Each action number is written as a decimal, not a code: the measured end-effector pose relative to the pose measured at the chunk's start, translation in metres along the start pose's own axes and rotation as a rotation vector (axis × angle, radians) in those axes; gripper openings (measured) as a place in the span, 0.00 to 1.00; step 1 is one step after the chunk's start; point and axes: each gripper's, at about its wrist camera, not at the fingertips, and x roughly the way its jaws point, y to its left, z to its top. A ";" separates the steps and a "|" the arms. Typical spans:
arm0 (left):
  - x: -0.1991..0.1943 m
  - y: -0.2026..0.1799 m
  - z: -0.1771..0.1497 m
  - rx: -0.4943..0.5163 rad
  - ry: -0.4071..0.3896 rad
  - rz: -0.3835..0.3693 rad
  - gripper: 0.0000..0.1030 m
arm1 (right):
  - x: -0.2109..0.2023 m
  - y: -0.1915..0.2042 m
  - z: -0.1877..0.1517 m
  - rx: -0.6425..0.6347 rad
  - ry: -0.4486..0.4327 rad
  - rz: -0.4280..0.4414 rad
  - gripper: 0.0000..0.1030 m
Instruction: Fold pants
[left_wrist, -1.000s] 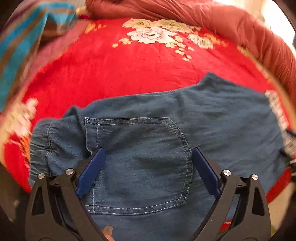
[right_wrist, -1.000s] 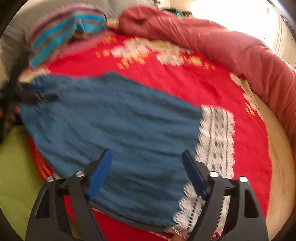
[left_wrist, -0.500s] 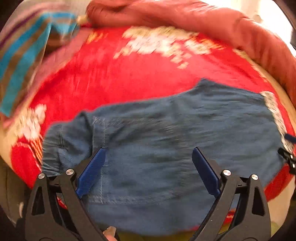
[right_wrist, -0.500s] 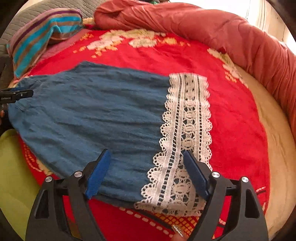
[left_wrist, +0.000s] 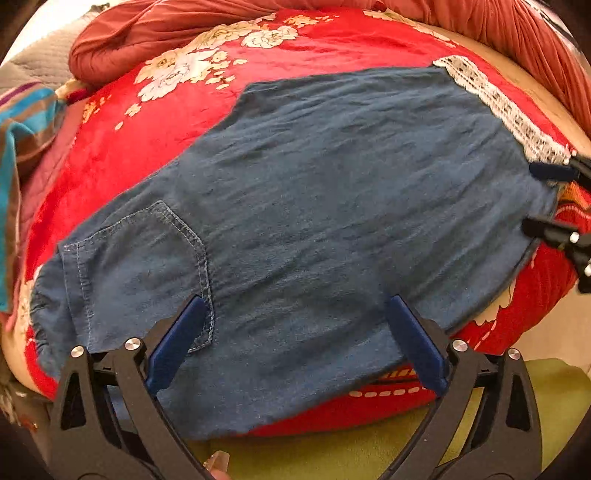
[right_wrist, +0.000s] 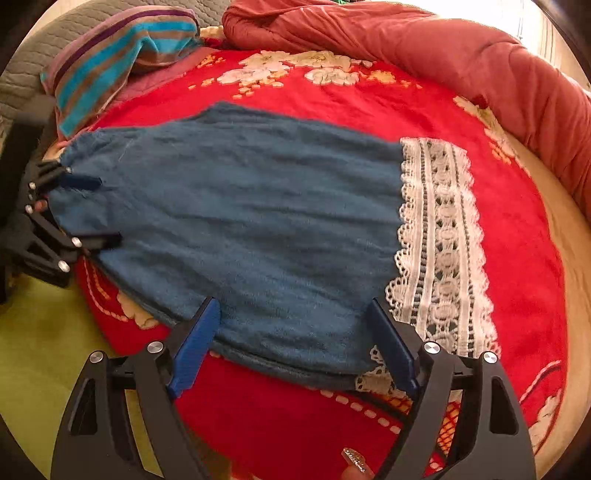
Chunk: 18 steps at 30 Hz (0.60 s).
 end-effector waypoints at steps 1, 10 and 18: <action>0.000 0.002 0.000 -0.004 0.000 -0.008 0.91 | 0.000 0.000 0.000 0.000 -0.001 0.000 0.79; -0.020 -0.003 0.002 -0.009 -0.096 0.030 0.91 | -0.045 -0.024 0.010 0.069 -0.125 0.004 0.86; -0.047 0.003 0.015 -0.052 -0.175 -0.007 0.91 | -0.078 -0.070 0.004 0.208 -0.197 -0.053 0.86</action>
